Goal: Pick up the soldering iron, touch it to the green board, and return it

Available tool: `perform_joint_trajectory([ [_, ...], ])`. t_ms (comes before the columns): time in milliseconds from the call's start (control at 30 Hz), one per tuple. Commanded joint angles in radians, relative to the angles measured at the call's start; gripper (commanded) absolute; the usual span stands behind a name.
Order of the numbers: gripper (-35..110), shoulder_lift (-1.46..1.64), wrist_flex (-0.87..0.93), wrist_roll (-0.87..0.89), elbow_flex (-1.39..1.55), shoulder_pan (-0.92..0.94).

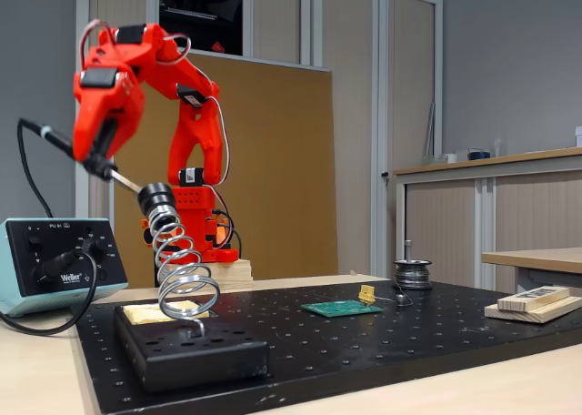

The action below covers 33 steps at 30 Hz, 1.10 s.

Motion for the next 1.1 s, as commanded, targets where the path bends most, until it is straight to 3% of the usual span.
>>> perform_joint_trajectory([
  [0,0,-0.006,0.040,-0.008,-0.120,0.003],
  [500,0,-0.127,0.017,0.118,-0.206,-0.087],
  [1067,0,-0.164,0.006,0.121,-0.206,-0.066],
])
